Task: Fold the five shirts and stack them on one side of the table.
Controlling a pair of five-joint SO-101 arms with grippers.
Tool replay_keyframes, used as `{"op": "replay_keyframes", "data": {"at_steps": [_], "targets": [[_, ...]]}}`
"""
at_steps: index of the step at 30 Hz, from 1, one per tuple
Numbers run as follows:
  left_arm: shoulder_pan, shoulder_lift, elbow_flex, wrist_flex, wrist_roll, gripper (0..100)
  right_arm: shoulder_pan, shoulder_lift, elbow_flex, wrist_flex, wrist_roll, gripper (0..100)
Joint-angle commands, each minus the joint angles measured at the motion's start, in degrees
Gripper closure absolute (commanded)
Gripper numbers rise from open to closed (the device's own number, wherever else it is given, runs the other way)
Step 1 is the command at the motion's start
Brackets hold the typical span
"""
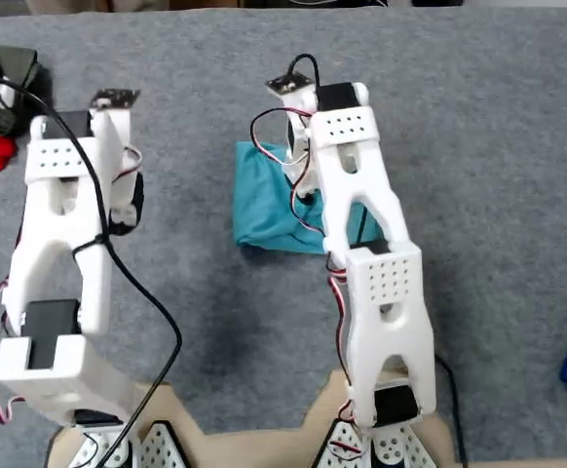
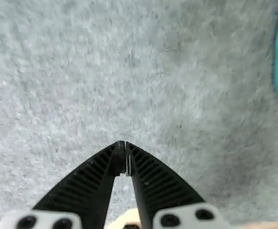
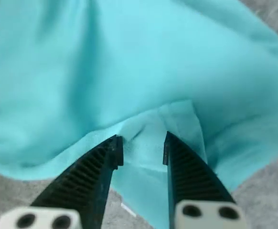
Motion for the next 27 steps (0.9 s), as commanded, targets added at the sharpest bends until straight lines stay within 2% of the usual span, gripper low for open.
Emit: {"op": "replay_keyframes", "data": {"at_steps": [1, 5, 9, 16, 24, 27], "targets": [[-1.05, -3.82, 3.25, -1.14, -1.05, 98, -0.4, 2.15, -6.73, 0.0, 0.0, 83.9], [-1.14, -4.09, 4.31, -1.05, -2.11, 98, 1.1, 4.53, -10.59, 0.09, 0.0, 85.3], [-1.14, -4.09, 4.22, -1.05, -2.2, 98, 3.82, 5.05, -11.12, 0.44, 0.0, 99.6], [-0.7, -3.82, 3.96, -1.14, -2.11, 98, 6.2, 4.18, -10.86, 1.14, 0.0, 99.3], [-0.53, -3.65, 3.87, -1.23, -2.11, 98, 6.2, -7.16, -2.68, 0.88, 0.18, 99.0], [0.0, -3.74, 3.87, -1.23, -2.11, 98, 5.85, -9.27, -2.68, 0.79, 0.53, 94.6]]}}
